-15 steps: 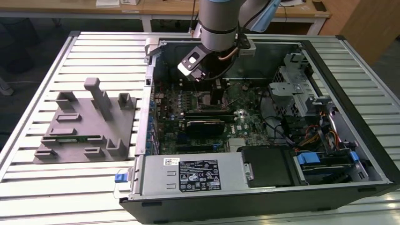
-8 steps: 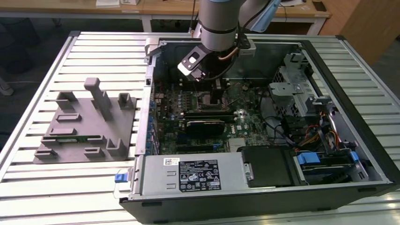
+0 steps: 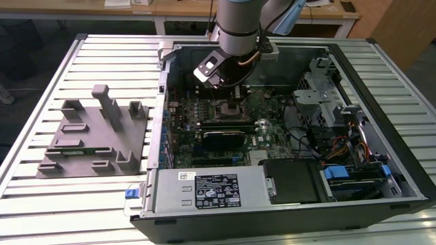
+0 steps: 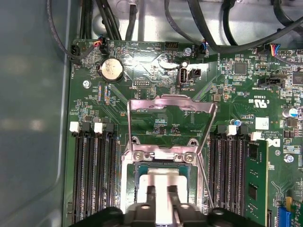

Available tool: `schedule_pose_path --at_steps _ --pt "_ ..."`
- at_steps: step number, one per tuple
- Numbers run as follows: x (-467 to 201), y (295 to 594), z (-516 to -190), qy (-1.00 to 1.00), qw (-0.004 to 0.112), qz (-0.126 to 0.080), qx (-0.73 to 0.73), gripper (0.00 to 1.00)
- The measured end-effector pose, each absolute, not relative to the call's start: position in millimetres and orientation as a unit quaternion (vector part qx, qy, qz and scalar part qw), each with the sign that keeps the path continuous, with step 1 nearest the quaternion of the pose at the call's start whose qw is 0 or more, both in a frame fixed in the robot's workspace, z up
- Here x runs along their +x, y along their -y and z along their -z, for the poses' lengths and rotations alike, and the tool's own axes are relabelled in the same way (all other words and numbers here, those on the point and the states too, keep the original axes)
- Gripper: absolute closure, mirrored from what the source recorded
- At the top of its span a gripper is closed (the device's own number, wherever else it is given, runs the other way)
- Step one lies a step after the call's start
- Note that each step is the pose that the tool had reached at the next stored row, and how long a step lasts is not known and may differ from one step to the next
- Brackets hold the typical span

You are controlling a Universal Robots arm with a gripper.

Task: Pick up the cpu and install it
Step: 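Place the cpu into insertion slot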

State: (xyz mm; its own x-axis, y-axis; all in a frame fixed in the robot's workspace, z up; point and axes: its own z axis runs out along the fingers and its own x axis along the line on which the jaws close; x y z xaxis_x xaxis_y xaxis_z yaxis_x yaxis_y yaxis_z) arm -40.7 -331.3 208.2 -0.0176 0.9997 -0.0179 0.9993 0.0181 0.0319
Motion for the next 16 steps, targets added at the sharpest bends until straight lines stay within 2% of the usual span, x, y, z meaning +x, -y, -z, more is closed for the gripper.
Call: schedule_pose_path --at_steps 1,2,3,4,16 --pt "-40.7 331.3 -208.3 -0.713 0.018 -0.005 0.701 0.82" --pt "-40.7 331.3 -208.3 -0.713 0.018 -0.005 0.701 0.82" --pt "-40.7 331.3 -208.4 -0.713 0.018 -0.005 0.701 0.88" --pt "-40.7 331.3 -208.4 -0.713 0.018 -0.005 0.701 0.89" --pt "-40.9 332.4 -206.4 -0.714 0.018 -0.005 0.700 0.89"
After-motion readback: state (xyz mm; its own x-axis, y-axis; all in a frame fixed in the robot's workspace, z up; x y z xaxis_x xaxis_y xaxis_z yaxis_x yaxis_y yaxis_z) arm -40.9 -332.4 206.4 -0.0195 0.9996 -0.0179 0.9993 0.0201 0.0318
